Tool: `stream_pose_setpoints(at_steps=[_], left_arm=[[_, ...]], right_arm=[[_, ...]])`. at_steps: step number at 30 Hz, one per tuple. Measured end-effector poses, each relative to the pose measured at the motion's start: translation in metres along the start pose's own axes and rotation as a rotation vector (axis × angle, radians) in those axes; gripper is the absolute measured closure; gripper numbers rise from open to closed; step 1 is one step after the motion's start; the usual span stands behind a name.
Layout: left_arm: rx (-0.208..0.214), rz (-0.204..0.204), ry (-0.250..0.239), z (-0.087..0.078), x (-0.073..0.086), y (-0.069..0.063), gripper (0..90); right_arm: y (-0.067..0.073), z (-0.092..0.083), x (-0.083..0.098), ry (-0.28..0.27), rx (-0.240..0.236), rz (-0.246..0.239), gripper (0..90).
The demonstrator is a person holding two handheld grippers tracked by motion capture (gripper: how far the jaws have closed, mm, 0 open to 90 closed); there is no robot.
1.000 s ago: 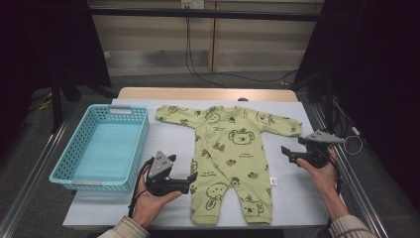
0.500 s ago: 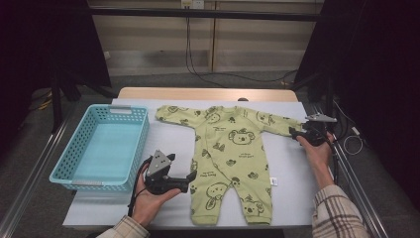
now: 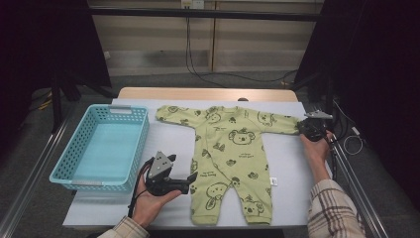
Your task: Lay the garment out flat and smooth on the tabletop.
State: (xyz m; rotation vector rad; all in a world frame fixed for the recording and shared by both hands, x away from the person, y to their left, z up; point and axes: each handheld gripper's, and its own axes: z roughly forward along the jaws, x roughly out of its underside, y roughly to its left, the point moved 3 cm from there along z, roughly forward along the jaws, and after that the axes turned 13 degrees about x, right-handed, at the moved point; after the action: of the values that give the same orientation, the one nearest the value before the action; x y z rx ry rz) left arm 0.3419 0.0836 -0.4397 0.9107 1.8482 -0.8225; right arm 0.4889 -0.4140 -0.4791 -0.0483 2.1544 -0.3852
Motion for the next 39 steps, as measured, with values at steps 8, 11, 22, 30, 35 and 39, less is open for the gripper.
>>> stream_pose_setpoints(at_steps=[8,11,22,30,35,39], left_arm=[[-0.008,0.011,0.007,-0.002,0.000,0.000,6.0],[-0.010,0.002,-0.004,-0.002,0.000,0.000,6.0],[-0.034,0.007,-0.032,-0.009,-0.004,0.006,5.8],[-0.039,0.005,-0.045,-0.013,-0.005,0.006,5.4],[-0.036,0.002,-0.065,-0.015,-0.006,0.006,4.6],[-0.033,0.018,-0.073,-0.017,-0.006,0.005,4.0]], right_arm=[[-0.011,0.001,0.003,0.008,0.010,0.012,86.9],[-0.012,0.001,0.003,-0.002,0.011,0.012,87.0],[-0.014,-0.007,0.006,-0.037,-0.060,0.082,55.2],[-0.005,-0.032,0.002,-0.101,-0.108,0.118,33.9],[0.009,-0.056,0.002,-0.154,-0.158,0.099,24.3],[0.018,-0.071,0.004,-0.185,-0.185,0.097,17.4]])
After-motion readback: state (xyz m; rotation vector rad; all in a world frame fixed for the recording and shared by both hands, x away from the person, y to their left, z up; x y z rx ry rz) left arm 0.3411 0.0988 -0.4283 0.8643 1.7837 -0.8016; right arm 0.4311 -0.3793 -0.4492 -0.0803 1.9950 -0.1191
